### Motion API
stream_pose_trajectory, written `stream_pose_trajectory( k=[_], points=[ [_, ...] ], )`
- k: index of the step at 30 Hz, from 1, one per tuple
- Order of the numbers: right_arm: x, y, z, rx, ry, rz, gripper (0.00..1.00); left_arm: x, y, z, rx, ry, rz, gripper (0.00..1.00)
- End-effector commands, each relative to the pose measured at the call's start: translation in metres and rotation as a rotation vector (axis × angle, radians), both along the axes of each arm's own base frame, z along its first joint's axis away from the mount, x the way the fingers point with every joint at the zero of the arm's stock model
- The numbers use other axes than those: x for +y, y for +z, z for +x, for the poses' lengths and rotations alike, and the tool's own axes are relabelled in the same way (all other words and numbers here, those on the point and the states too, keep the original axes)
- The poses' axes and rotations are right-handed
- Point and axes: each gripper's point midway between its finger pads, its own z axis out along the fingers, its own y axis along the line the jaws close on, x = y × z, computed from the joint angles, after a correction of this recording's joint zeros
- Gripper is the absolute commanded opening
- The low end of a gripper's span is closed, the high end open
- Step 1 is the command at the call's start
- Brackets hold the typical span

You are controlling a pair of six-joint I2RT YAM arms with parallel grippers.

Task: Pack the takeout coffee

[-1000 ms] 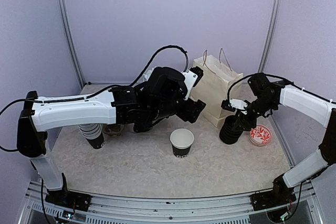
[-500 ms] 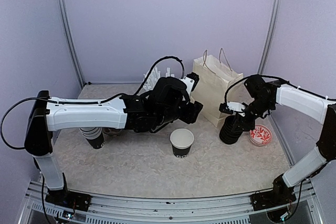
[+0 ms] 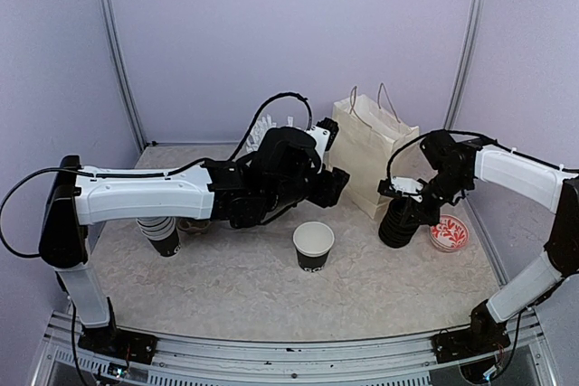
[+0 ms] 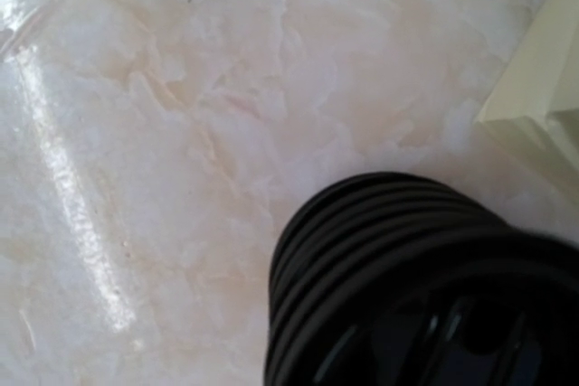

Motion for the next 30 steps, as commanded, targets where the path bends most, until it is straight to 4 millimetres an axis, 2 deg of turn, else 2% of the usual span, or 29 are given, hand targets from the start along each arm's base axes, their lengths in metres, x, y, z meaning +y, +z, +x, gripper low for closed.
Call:
stream_pose_trajectory(
  k=[1, 9, 11, 14, 17, 19, 21, 23, 25, 30],
  points=[
    [0.008, 0.013, 0.0, -0.003, 0.009, 0.023, 0.11, 0.003, 0.026, -0.005, -0.025, -0.011, -0.056, 0.64],
    [0.018, 0.046, -0.005, -0.025, 0.024, 0.103, 0.06, 0.007, 0.026, -0.004, -0.028, -0.022, -0.051, 0.64],
    [0.027, 0.06, -0.009, -0.022, 0.04, 0.158, 0.05, 0.007, 0.026, -0.005, -0.039, -0.039, -0.052, 0.65],
    [0.052, 0.103, -0.023, -0.012, 0.115, 0.35, 0.03, 0.007, 0.028, -0.009, -0.119, -0.085, -0.074, 0.68],
    [0.083, 0.162, -0.05, -0.007, 0.273, 0.639, 0.0, 0.011, 0.036, -0.029, -0.271, -0.209, -0.114, 0.78],
    [0.093, 0.189, -0.067, 0.007, 0.362, 0.79, 0.0, 0.012, 0.047, -0.043, -0.356, -0.293, -0.157, 0.83],
    [0.098, 0.209, -0.082, 0.034, 0.441, 0.917, 0.0, 0.014, 0.054, -0.045, -0.396, -0.299, -0.19, 0.84],
    [0.099, 0.224, -0.093, 0.081, 0.498, 1.029, 0.0, 0.015, 0.061, -0.049, -0.43, -0.316, -0.248, 0.87],
    [0.099, 0.235, -0.102, 0.138, 0.537, 1.118, 0.0, 0.013, 0.065, -0.06, -0.464, -0.357, -0.301, 0.97],
    [0.098, 0.245, -0.106, 0.199, 0.56, 1.186, 0.0, 0.008, 0.073, -0.078, -0.529, -0.391, -0.401, 0.92]
  ],
)
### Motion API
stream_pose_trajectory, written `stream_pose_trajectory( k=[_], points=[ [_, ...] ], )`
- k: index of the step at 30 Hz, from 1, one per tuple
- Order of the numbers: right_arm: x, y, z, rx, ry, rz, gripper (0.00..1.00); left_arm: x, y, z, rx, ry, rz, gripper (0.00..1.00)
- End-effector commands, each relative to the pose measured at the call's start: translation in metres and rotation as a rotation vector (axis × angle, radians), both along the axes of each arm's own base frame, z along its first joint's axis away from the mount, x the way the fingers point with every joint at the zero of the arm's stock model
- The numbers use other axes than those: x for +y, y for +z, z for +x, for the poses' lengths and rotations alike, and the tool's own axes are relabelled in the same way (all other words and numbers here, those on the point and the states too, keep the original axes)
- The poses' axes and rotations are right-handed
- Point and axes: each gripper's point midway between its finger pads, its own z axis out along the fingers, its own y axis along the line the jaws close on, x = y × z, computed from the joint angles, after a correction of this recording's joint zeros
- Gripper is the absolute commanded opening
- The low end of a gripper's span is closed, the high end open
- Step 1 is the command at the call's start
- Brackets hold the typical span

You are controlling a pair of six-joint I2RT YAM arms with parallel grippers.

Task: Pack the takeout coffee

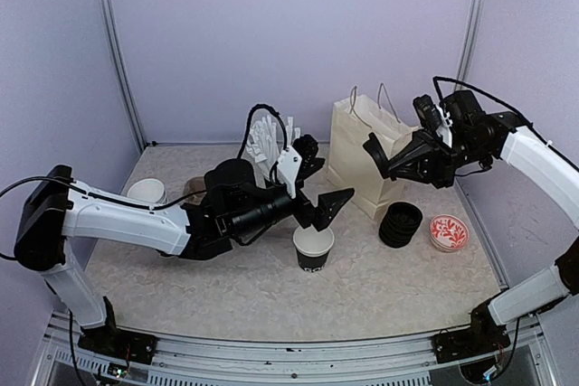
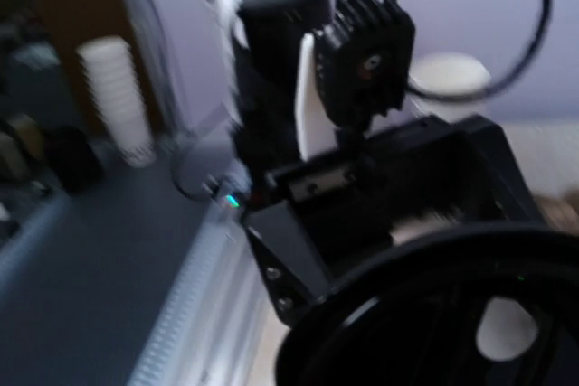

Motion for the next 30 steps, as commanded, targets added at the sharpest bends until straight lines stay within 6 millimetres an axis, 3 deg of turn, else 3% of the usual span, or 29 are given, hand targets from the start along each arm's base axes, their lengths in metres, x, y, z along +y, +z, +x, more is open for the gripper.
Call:
stream_pose_trajectory(
  k=[1, 9, 15, 30],
  points=[
    [-0.001, 0.024, -0.018, 0.081, 0.127, 0.147, 0.0, 0.0, 0.047, -0.026, -0.145, -0.077, -0.207, 0.91],
    [-0.002, 0.026, -0.021, 0.119, 0.152, 0.168, 0.0, -0.032, 0.059, -0.047, -0.217, -0.153, -0.233, 0.9],
    [-0.003, 0.025, -0.023, 0.129, 0.156, 0.168, 0.0, -0.045, 0.07, -0.045, -0.228, -0.166, -0.269, 0.9],
    [-0.005, 0.024, -0.027, 0.148, 0.161, 0.168, 0.0, -0.06, 0.064, -0.033, -0.204, -0.16, -0.287, 0.87]
  ],
)
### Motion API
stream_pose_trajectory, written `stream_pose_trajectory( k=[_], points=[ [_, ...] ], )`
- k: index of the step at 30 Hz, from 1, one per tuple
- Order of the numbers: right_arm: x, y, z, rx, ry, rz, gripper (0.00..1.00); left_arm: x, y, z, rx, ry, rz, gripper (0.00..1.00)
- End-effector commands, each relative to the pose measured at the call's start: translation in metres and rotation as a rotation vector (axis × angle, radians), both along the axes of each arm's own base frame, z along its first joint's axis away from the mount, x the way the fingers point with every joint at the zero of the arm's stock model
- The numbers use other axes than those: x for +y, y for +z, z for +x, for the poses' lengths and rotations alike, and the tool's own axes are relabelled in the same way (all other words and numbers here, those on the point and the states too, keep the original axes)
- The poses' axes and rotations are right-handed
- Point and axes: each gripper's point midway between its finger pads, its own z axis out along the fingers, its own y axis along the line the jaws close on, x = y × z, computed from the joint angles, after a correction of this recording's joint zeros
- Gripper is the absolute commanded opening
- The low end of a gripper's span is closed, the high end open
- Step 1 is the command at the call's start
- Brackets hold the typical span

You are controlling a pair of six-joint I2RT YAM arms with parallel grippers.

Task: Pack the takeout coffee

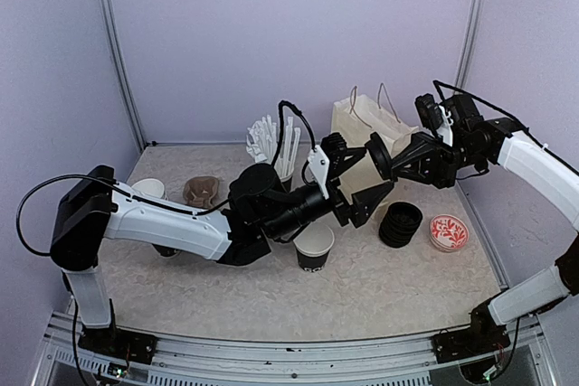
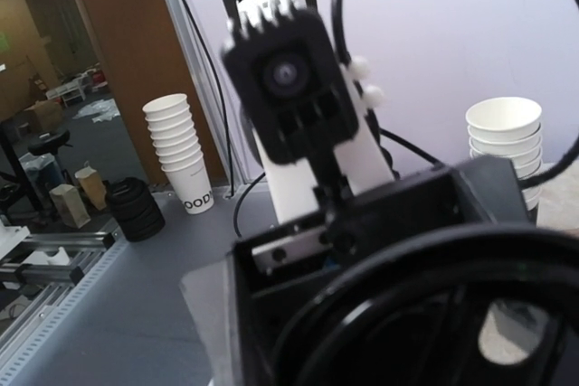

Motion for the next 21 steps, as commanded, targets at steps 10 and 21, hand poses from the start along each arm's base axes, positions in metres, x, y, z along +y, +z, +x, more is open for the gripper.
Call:
stream_pose_trajectory(
  k=[10, 21],
  points=[
    [-0.004, 0.011, -0.017, 0.032, 0.07, 0.068, 0.0, 0.013, 0.007, 0.009, 0.032, 0.0, -0.068, 0.86],
    [-0.003, 0.012, -0.018, 0.038, 0.073, 0.065, 0.0, 0.016, 0.011, 0.013, 0.051, -0.037, -0.085, 0.84]
  ],
)
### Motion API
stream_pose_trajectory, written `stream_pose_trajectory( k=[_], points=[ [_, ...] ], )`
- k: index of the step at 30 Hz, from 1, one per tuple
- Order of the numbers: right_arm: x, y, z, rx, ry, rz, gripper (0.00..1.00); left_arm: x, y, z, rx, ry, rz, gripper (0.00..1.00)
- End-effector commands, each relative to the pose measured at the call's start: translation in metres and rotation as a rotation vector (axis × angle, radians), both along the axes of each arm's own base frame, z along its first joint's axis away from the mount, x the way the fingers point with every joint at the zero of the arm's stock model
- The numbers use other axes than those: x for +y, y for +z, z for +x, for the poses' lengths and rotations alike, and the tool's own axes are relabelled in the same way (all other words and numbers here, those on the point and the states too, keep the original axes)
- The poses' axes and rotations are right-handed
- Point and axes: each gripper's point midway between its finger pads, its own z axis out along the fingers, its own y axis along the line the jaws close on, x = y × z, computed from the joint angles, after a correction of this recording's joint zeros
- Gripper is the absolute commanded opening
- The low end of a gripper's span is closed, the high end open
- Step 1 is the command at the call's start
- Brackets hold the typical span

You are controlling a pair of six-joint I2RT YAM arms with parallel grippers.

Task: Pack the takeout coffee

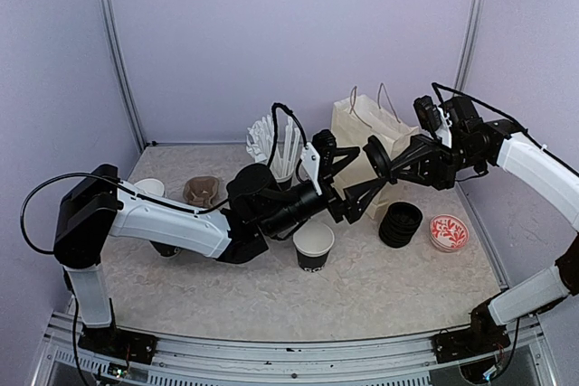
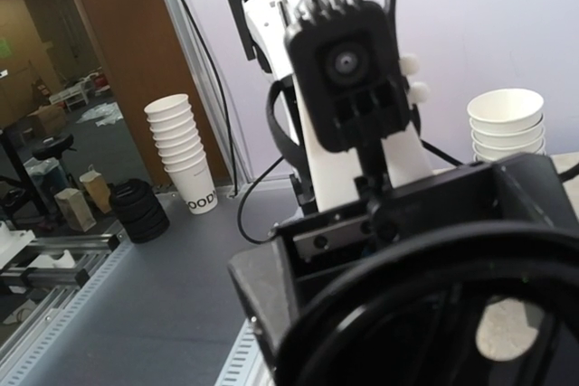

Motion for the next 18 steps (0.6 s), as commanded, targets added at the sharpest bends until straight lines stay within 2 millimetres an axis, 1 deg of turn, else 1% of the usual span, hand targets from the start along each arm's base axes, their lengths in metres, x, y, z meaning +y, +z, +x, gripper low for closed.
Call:
stream_pose_trajectory(
  k=[1, 3, 7, 13, 18],
  points=[
    [-0.0032, 0.0154, -0.0173, 0.029, 0.072, 0.068, 0.0, 0.005, 0.0205, -0.0067, -0.027, -0.042, -0.047, 0.83],
    [-0.0024, 0.0151, -0.0169, 0.03, 0.073, 0.066, 0.0, 0.0014, 0.0186, -0.0081, -0.029, -0.053, -0.04, 0.83],
    [-0.0014, 0.0146, -0.0175, 0.032, 0.077, 0.064, 0.0, 0.0001, 0.0182, -0.007, -0.033, -0.053, -0.038, 0.81],
    [-0.0004, 0.0133, -0.0176, 0.036, 0.079, 0.06, 0.0, -0.0026, 0.0169, -0.0061, -0.035, -0.054, -0.034, 0.83],
    [0.0009, 0.0108, -0.0149, 0.035, 0.071, 0.049, 0.0, -0.004, 0.0165, -0.0075, -0.038, -0.063, -0.031, 0.8]
  ],
)
